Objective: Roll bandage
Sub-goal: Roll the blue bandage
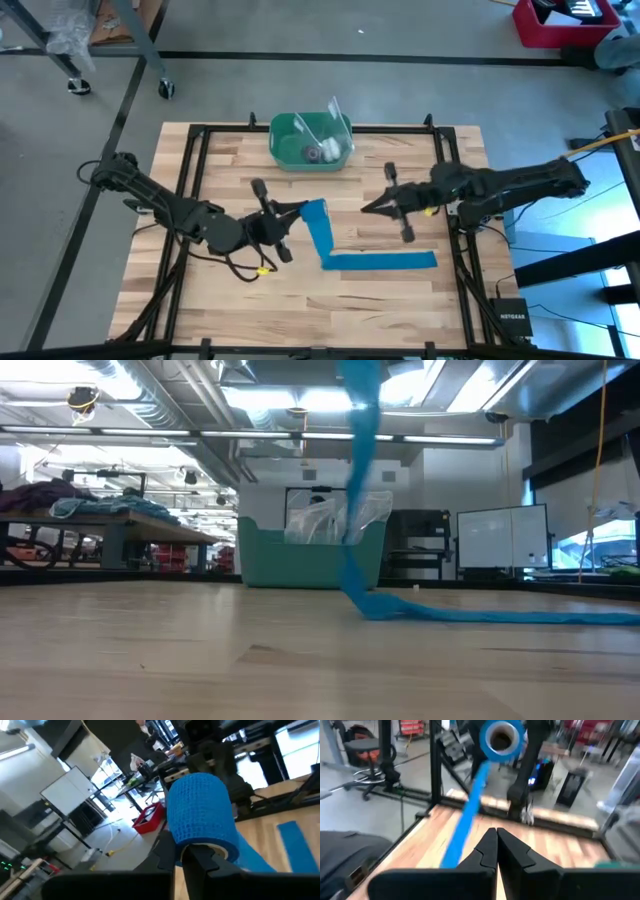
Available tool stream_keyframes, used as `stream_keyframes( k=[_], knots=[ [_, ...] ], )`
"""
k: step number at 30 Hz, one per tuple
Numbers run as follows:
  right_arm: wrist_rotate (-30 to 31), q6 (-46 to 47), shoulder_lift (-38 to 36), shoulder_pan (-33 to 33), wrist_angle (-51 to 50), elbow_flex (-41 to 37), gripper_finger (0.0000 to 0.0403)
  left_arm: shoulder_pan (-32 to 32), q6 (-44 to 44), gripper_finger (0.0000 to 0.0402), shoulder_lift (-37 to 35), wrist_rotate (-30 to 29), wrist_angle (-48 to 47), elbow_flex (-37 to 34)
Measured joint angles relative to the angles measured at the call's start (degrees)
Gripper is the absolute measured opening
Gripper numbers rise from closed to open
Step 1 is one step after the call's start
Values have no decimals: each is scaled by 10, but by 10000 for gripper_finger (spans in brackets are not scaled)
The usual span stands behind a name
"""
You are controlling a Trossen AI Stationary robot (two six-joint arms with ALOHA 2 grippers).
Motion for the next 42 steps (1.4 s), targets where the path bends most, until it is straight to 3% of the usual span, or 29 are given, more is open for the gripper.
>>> stream_keyframes(
  k=[8, 13, 17, 21, 32, 36, 42],
  knots=[
    [36, 18, 125, 13, 73, 6, 28, 0, 51, 8, 0, -2, 2, 3],
    [101, 13, 166, 13, 74, 9, 110, 0, 68, 6, 0, -2, 1, 3],
    [72, 14, 170, 13, 66, 10, 176, 0, 70, 9, 0, -2, -1, 3],
    [53, 12, 173, 14, 68, -1, 214, 0, 71, 7, 0, -2, -1, 4],
    [12, 15, 249, 14, 322, -92, 222, 0, 57, 9, 0, -2, 0, 4],
    [-12, 19, 298, 18, 422, -92, 222, 0, 58, 8, 0, -1, 0, 4],
    [-18, 18, 345, 26, 494, -92, 196, 0, 60, 13, 0, -1, -2, 4]
  ],
)
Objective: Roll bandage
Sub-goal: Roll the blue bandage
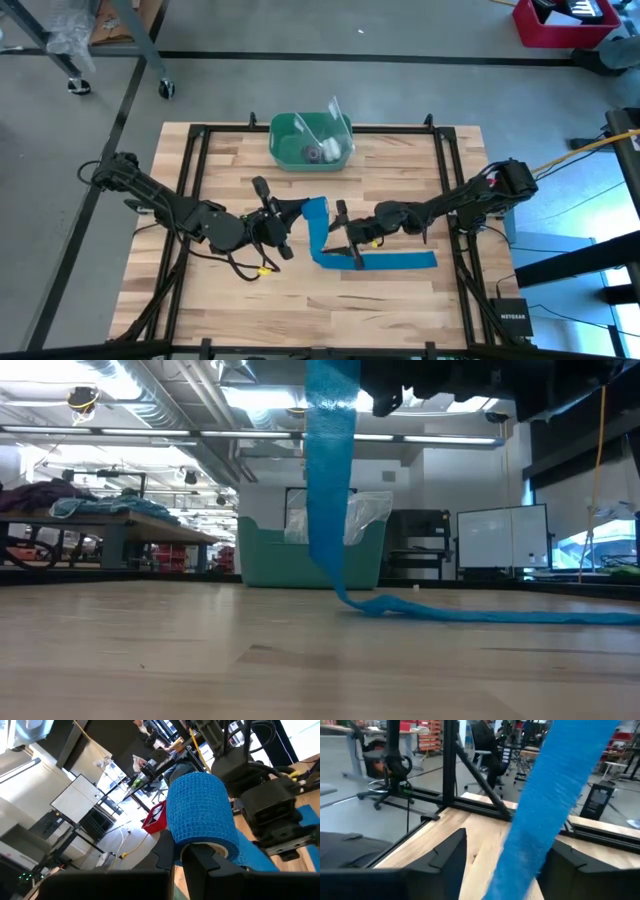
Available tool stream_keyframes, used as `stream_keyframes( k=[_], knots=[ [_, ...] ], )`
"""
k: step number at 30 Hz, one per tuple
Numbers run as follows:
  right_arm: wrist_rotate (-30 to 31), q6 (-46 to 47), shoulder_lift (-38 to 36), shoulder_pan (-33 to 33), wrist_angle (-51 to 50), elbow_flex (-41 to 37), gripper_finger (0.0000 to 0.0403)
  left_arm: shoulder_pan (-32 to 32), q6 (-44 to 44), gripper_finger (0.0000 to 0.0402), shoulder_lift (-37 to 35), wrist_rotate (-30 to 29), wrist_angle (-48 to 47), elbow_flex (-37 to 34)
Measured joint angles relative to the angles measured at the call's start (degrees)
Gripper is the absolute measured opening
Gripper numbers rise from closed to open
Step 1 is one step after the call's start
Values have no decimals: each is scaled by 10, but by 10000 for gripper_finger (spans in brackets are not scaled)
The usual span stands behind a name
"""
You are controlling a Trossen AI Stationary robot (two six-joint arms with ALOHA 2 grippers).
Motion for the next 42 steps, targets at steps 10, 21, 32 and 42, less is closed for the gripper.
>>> stream_keyframes(
  k=[10, 21, 32, 42],
  knots=[
    [2, -4, 3, -1, 0, 0, 139, -6, 12, 16, 0, 0, 0, 0],
    [12, -7, 3, -2, -3, 0, 90, 0, 14, 17, 0, 12, 0, 0],
    [19, -37, -1, 6, -14, 0, 13, -5, 33, 6, 0, 21, -4, 0],
    [139, -146, -55, 62, -156, 31, 5, 0, 30, 4, 0, -36, 3, 0]
  ],
)
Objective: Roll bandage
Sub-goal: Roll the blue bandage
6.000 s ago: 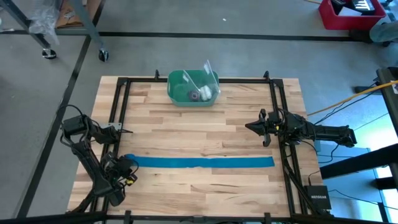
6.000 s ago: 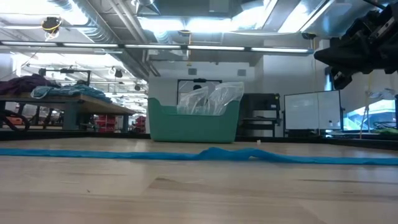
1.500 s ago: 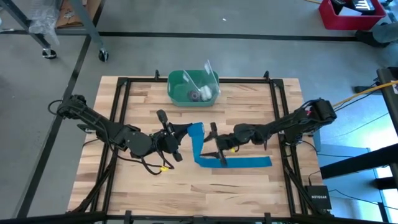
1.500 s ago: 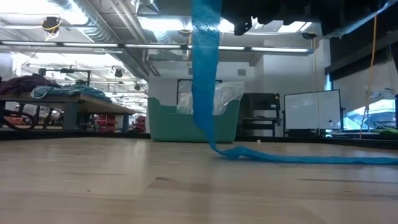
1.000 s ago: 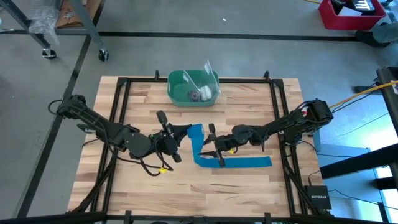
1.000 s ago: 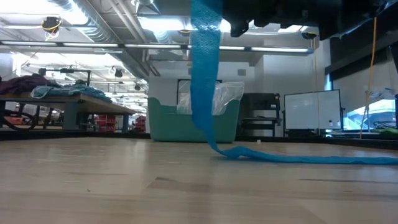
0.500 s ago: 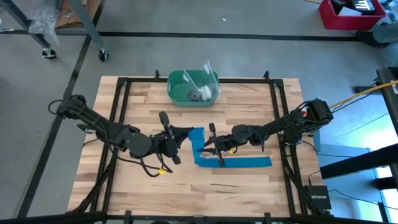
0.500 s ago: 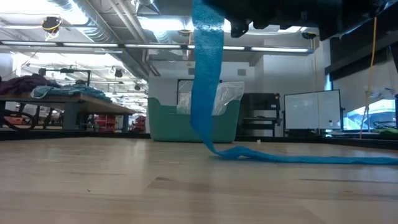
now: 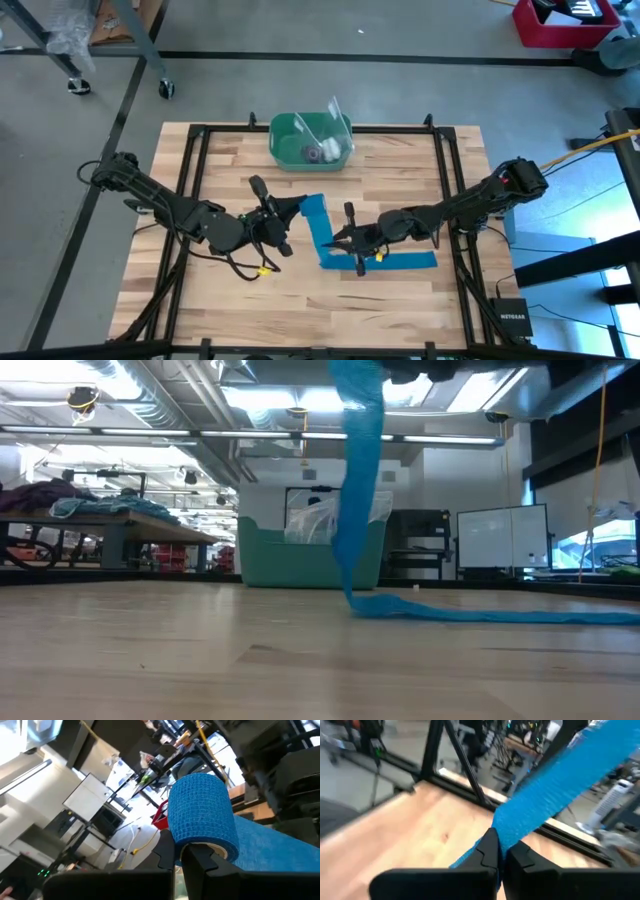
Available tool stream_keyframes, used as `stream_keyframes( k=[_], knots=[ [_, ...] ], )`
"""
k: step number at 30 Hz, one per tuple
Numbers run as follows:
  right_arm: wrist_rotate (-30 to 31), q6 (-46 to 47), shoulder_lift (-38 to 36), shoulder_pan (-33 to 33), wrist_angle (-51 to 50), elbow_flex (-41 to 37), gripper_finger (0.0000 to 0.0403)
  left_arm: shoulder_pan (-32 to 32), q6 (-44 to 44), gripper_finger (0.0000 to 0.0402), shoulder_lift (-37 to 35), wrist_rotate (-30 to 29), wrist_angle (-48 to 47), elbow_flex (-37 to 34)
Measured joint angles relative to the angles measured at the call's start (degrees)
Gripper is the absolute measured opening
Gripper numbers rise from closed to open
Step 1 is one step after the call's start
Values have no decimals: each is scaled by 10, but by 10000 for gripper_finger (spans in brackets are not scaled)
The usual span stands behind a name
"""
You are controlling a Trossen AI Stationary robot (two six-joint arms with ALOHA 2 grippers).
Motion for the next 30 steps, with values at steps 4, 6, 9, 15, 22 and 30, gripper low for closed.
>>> stream_keyframes(
  k=[4, 6, 9, 15, 22, 30],
  knots=[
    [41, -38, -2, 28, -92, 45, 5, 10, -4, 6, 0, -25, 6, 0],
    [66, -41, -2, 42, -135, 66, 5, 16, -9, 7, 0, -26, 5, 0],
    [94, -42, -2, 64, -180, 93, 3, 24, -18, 5, 0, -26, -4, 0],
    [99, -54, -2, 101, -234, 152, 3, 34, -32, 6, 0, -26, -26, 0],
    [100, -56, -2, 117, -312, 242, 5, 35, -25, 3, 0, -26, -30, -3],
    [100, -60, -2, 111, -377, 357, 6, 36, -31, 9, 0, -26, -52, -4]
  ],
)
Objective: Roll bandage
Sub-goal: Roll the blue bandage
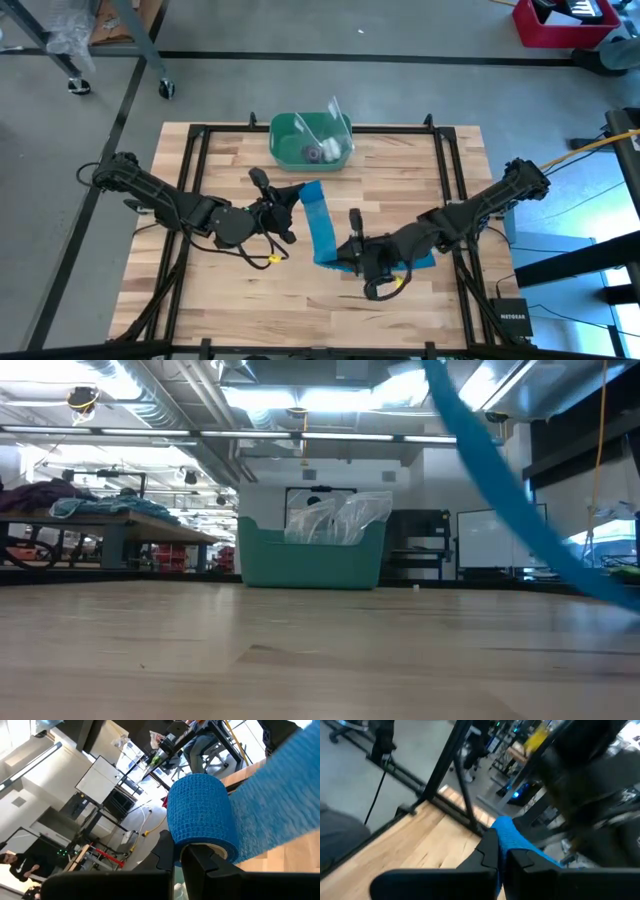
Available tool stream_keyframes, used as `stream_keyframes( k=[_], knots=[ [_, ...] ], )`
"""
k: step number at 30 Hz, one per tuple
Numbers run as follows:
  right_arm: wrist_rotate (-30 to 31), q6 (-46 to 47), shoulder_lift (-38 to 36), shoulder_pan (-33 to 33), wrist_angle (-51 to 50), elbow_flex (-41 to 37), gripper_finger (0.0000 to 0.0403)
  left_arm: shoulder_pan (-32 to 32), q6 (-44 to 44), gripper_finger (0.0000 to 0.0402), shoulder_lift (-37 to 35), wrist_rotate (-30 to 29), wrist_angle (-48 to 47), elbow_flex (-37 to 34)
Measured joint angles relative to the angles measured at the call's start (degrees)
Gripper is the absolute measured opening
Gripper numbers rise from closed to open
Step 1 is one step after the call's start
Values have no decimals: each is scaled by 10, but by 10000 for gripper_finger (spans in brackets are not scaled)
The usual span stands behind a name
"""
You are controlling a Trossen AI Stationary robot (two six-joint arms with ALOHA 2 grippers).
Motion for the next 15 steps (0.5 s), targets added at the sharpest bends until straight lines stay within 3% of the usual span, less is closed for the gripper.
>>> stream_keyframes(
  k=[6, 15],
  knots=[
    [7, -21, 0, -11, -13, 70, 7, 1, 6, 10, 4, 0, 1, 0],
    [-13, -21, 1, -81, -9, 115, 7, 1, 15, 10, 8, 8, -2, 0]
  ],
)
